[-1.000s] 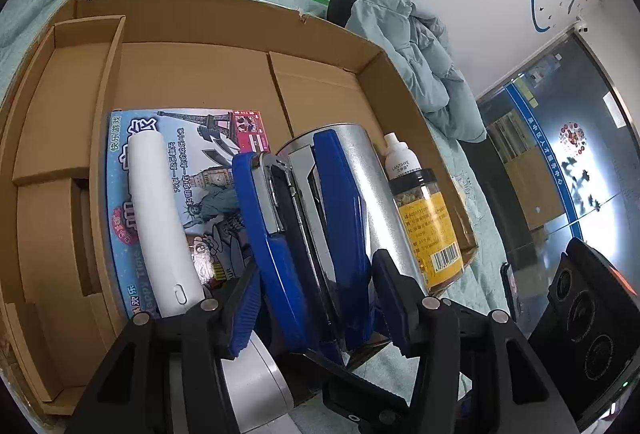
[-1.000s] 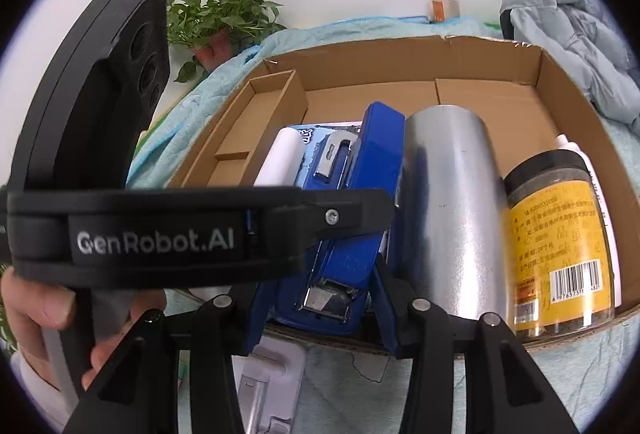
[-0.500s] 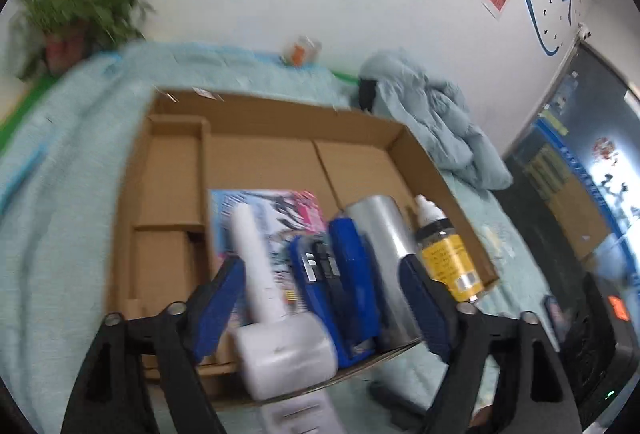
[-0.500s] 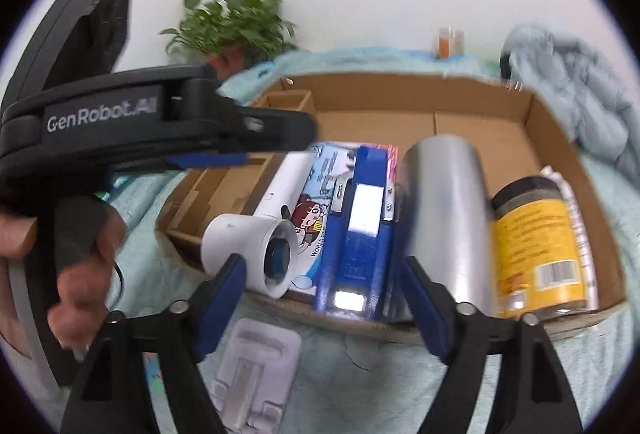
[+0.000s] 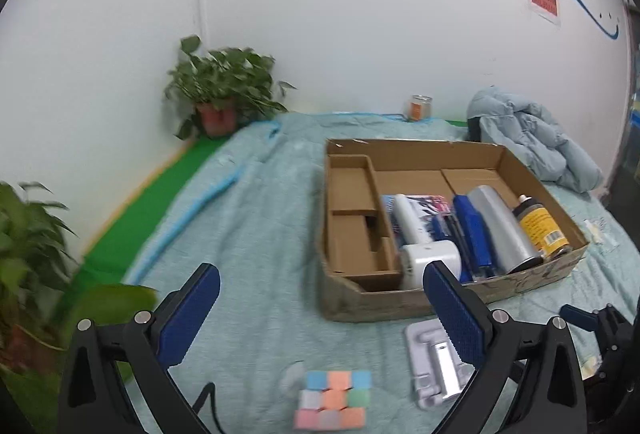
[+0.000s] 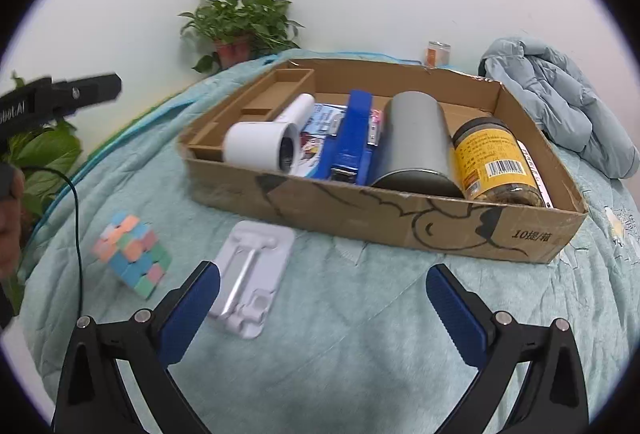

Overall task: Organize rigid objects
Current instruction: 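Move the right tool to the white phone stand and grasp it, then lift the phone stand with the right tool and carry it over the box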

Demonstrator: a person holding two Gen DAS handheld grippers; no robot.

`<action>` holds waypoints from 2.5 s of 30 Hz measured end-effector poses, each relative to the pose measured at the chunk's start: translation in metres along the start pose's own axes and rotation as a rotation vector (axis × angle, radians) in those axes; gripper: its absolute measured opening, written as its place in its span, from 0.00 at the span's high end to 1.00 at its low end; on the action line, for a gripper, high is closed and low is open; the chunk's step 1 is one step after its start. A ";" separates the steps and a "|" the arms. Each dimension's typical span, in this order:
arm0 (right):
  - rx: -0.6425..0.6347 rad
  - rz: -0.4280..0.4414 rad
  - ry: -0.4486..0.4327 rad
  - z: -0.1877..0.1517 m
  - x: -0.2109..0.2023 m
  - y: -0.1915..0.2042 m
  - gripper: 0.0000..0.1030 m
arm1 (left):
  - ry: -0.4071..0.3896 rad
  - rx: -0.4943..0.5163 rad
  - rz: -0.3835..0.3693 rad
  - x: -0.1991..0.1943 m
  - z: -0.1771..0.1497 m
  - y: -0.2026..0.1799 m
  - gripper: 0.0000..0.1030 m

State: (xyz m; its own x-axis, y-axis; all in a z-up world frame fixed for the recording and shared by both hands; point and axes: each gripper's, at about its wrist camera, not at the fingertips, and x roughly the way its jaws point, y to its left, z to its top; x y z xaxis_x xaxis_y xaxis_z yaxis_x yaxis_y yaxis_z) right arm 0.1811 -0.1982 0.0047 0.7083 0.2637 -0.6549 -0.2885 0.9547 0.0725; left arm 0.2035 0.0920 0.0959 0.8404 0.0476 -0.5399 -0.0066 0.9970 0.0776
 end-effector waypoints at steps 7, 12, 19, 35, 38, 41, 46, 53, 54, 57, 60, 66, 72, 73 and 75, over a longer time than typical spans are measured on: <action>0.013 0.031 -0.052 -0.014 -0.026 0.009 0.50 | 0.037 -0.017 -0.059 -0.018 -0.029 -0.014 0.01; 0.023 0.087 -0.047 -0.026 -0.033 0.007 0.02 | 0.100 -0.022 -0.154 -0.006 -0.066 -0.040 0.78; -0.002 0.132 0.019 -0.034 -0.024 0.016 0.00 | 0.114 -0.164 -0.124 -0.001 -0.086 -0.016 0.01; 0.001 0.080 0.232 -0.014 0.083 0.068 0.16 | 0.170 -0.215 -0.129 0.001 -0.123 0.025 0.01; -0.043 0.018 0.216 -0.021 0.084 0.072 0.32 | 0.165 -0.218 -0.142 -0.005 -0.125 0.025 0.01; -0.007 0.054 0.209 -0.028 0.072 0.062 0.34 | 0.178 -0.219 -0.180 -0.010 -0.124 0.020 0.01; 0.114 0.170 0.239 -0.052 0.032 0.030 0.34 | 0.250 -0.201 -0.392 -0.016 -0.129 -0.010 0.01; 0.247 0.225 0.295 -0.093 -0.022 -0.010 0.34 | 0.434 -0.196 -0.672 -0.004 -0.152 -0.079 0.01; 0.253 0.223 0.295 -0.097 -0.027 -0.009 0.34 | 0.466 -0.205 -0.702 0.001 -0.156 -0.086 0.02; 0.298 0.246 0.294 -0.108 -0.037 -0.015 0.34 | 0.533 -0.250 -0.740 0.011 -0.172 -0.104 0.03; 0.326 0.272 0.283 -0.113 -0.040 -0.016 0.34 | 0.542 -0.223 -0.751 0.011 -0.176 -0.117 0.31; 0.316 0.294 0.292 -0.113 -0.040 -0.007 0.33 | 0.602 -0.236 -0.787 0.018 -0.187 -0.128 0.64; 0.262 0.282 0.273 -0.112 -0.043 -0.001 0.34 | 0.578 -0.241 -0.788 0.016 -0.186 -0.120 0.66; 0.256 0.282 0.269 -0.111 -0.042 0.000 0.34 | 0.571 -0.242 -0.786 0.014 -0.184 -0.117 0.67; 0.240 0.285 0.250 -0.105 -0.041 0.003 0.34 | 0.548 -0.246 -0.789 0.010 -0.179 -0.109 0.69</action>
State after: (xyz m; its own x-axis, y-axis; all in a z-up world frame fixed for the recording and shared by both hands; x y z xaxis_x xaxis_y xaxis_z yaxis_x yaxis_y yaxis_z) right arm 0.0834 -0.2203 -0.0473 0.4366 0.5073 -0.7429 -0.2704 0.8616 0.4295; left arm 0.1158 -0.0054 -0.0679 0.2860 -0.6755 -0.6796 0.2830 0.7372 -0.6136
